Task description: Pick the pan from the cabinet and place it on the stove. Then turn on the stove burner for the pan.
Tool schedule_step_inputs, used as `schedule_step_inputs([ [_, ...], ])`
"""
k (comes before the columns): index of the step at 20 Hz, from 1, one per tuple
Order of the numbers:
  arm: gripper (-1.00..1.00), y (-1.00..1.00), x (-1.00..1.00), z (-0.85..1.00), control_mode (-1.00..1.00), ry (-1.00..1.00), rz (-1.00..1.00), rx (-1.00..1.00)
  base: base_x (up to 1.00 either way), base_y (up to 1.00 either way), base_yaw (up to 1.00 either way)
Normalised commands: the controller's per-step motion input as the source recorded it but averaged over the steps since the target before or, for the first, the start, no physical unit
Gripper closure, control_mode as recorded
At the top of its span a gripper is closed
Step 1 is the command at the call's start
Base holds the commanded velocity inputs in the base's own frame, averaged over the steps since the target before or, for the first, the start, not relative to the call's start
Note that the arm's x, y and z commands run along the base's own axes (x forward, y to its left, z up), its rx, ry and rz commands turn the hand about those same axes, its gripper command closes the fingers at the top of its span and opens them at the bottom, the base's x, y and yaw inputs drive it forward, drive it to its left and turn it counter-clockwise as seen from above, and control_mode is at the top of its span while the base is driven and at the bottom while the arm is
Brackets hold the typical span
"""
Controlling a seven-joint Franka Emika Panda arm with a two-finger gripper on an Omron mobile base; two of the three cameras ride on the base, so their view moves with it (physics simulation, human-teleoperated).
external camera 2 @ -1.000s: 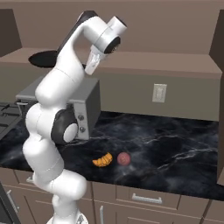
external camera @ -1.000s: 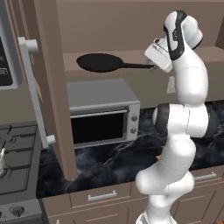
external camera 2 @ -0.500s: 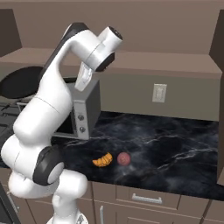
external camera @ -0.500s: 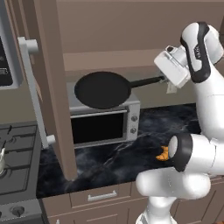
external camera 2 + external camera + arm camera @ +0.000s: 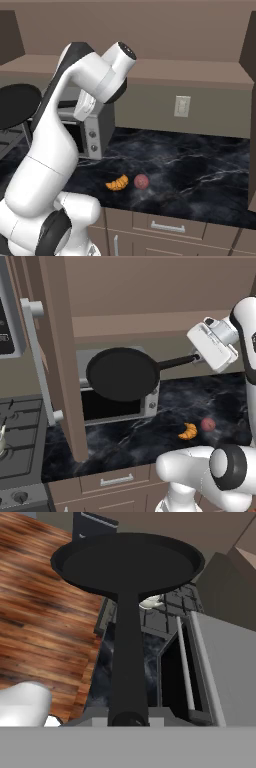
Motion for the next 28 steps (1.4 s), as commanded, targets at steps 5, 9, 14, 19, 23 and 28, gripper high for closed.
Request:
schedule_step_inputs([
  [5, 1.00, 0.00, -0.69, 0.00, -1.00, 0.00, 0.00, 0.02, 0.00, 0.00, 0.00],
  [9, 1.00, -0.03, -0.64, 0.00, -1.00, 0.00, 0.00, 0.01, 0.00, 0.00, 0.00],
  [14, 1.00, 0.00, -0.57, -0.07, -1.00, 0.00, 0.00, 0.00, 0.00, 0.00, 0.00],
  [19, 1.00, 0.00, -0.30, -0.03, -1.00, 0.00, 0.00, 0.00, 0.00, 0.00, 0.00],
  [23, 1.00, 0.00, -0.04, -0.03, -1.00, -0.01, 0.00, 0.00, 0.00, 0.00, 0.00],
  [28, 1.00, -0.07, -0.39, -0.21, -1.00, -0.05, 0.00, 0.00, 0.00, 0.00, 0.00],
])
